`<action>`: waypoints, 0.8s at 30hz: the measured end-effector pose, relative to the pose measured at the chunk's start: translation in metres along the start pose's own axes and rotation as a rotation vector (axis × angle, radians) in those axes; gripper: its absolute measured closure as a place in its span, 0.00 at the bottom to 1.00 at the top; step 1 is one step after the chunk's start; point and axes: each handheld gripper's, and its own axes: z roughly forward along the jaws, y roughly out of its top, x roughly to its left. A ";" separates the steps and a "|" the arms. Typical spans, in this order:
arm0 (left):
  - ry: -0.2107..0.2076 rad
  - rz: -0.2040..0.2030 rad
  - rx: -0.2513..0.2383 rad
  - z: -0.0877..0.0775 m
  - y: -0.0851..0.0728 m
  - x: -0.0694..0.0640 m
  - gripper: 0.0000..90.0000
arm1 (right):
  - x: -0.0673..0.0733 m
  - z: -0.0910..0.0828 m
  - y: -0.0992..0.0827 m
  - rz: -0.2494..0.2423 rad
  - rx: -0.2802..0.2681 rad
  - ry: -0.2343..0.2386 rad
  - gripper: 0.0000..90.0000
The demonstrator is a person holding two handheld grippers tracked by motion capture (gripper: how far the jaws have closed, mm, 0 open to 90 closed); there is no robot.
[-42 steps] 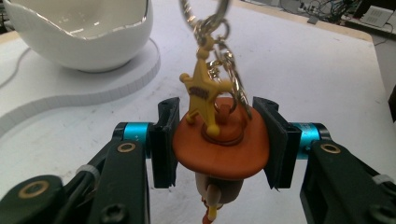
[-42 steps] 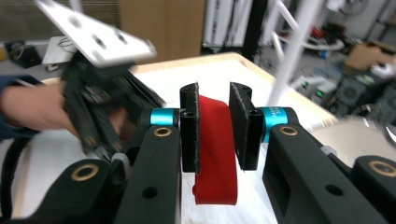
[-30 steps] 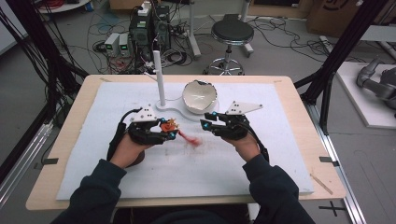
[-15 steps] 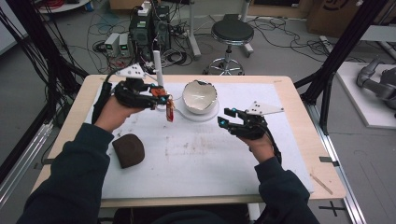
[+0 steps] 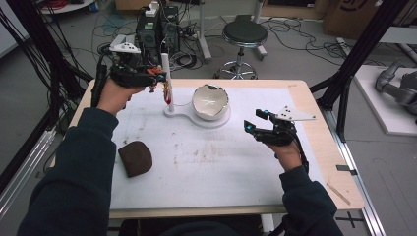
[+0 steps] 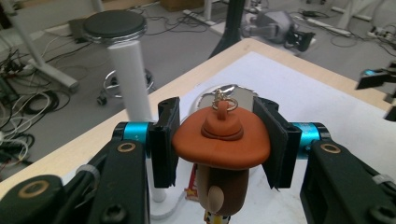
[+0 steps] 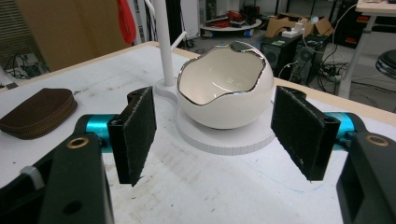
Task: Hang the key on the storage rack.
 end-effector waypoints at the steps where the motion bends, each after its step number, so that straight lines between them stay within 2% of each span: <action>1: 0.007 -0.010 -0.001 0.001 0.001 0.002 0.59 | 0.000 0.000 0.000 0.000 -0.001 0.001 0.35; 4: 0.019 -0.038 0.002 0.004 0.002 0.006 0.59 | 0.000 0.000 0.000 0.000 0.000 0.001 0.35; 12: 0.054 -0.077 0.017 0.012 0.005 0.014 0.59 | 0.000 0.001 -0.001 -0.003 0.003 0.005 0.35; 24: 0.060 -0.111 0.021 0.022 -0.001 0.019 0.59 | 0.001 0.002 -0.002 -0.006 0.009 0.012 0.35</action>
